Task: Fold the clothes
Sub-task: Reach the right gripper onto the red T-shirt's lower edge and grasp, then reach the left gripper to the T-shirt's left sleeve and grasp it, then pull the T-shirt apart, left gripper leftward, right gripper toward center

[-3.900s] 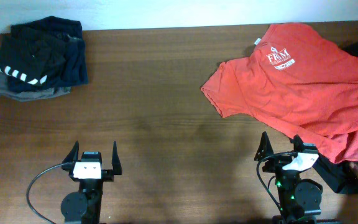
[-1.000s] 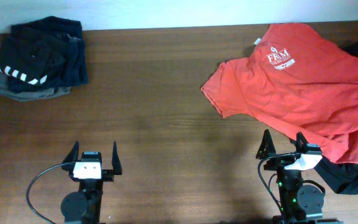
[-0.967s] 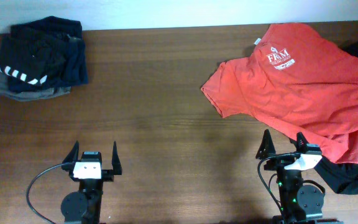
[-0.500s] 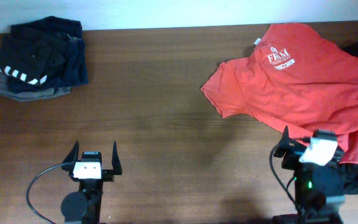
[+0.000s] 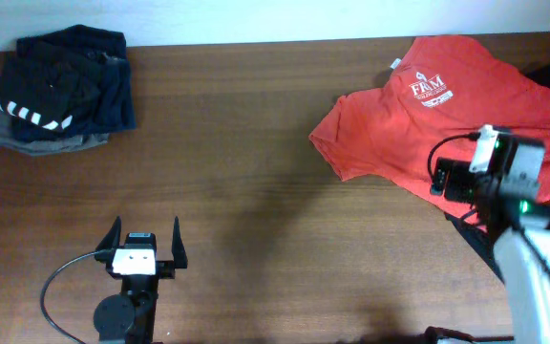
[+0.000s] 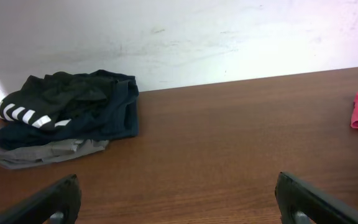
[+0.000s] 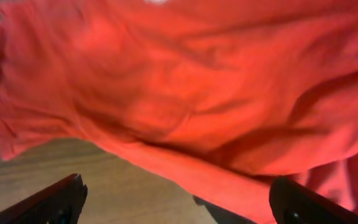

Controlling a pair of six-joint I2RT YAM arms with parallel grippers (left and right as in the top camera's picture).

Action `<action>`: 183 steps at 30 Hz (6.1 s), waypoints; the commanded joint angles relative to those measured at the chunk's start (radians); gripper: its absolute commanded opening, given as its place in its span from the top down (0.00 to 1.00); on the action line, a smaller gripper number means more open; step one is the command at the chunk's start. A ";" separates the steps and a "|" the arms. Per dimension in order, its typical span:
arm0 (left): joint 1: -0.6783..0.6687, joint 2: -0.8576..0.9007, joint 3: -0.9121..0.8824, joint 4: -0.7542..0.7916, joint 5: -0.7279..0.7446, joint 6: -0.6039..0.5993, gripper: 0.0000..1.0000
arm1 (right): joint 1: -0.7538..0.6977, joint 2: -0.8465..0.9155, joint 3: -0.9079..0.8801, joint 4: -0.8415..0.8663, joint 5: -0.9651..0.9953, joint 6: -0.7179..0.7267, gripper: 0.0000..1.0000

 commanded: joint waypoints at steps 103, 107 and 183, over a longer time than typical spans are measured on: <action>-0.607 2.411 1.682 0.044 0.112 0.137 0.01 | -0.113 0.185 0.063 0.086 -0.090 0.286 0.02; -0.591 2.414 1.682 0.019 0.113 0.136 0.02 | -0.113 0.185 0.063 0.068 -0.090 0.286 0.02; -0.055 2.414 2.206 -0.755 -0.083 -0.029 0.99 | 0.286 0.495 0.021 -0.119 -0.103 0.663 0.35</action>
